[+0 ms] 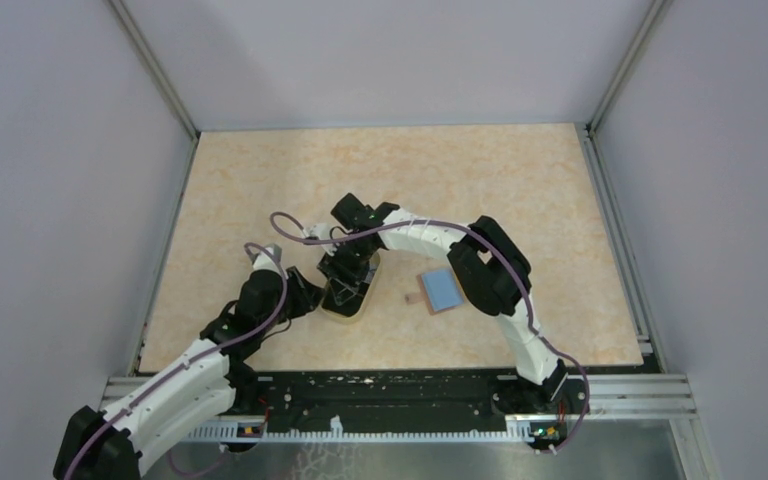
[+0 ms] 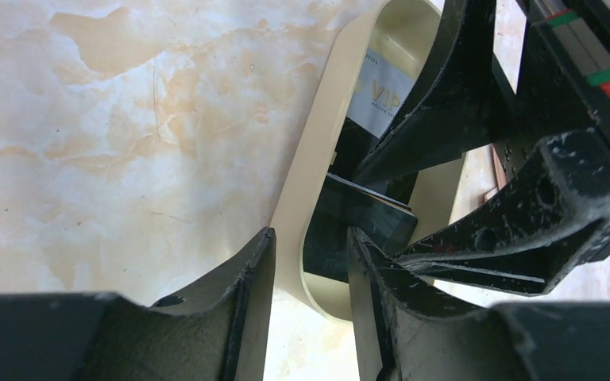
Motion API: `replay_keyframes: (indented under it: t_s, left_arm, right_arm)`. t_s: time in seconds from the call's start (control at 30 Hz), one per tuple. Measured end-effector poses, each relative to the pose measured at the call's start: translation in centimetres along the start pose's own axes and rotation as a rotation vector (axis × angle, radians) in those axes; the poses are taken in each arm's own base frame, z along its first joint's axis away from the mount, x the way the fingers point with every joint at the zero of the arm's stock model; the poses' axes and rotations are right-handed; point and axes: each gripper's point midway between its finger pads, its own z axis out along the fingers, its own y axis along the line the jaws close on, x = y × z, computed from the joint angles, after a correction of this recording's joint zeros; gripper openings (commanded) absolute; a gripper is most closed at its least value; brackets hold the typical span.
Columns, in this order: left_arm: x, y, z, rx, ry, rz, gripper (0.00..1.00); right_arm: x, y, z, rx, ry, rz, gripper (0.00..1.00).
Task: Put the credit cards into the card holder
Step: Pick up the credit card from the storage box.
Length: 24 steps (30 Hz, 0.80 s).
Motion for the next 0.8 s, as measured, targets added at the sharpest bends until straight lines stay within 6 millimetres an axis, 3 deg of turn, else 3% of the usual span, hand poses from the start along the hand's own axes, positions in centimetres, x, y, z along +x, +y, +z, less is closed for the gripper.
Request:
replay_keyframes:
  t_s: [0.2,0.47,0.8]
  left_arm:
    - [0.2,-0.1,-0.5,0.01,0.009,0.002,0.46]
    - [1.3,0.1,-0.4,0.007,0.064,0.006,0.43]
    - [1.2,-0.1,-0.5,0.02,0.059,0.002,0.4]
  right_arm:
    - [-0.1,0.2,0.3,0.047,0.019,-0.063,0.58]
    - [-0.1,0.2,0.5,0.066,0.026,-0.092,0.37]
    - [-0.1,2.1,0.4,-0.043,0.01,-0.036,0.37]
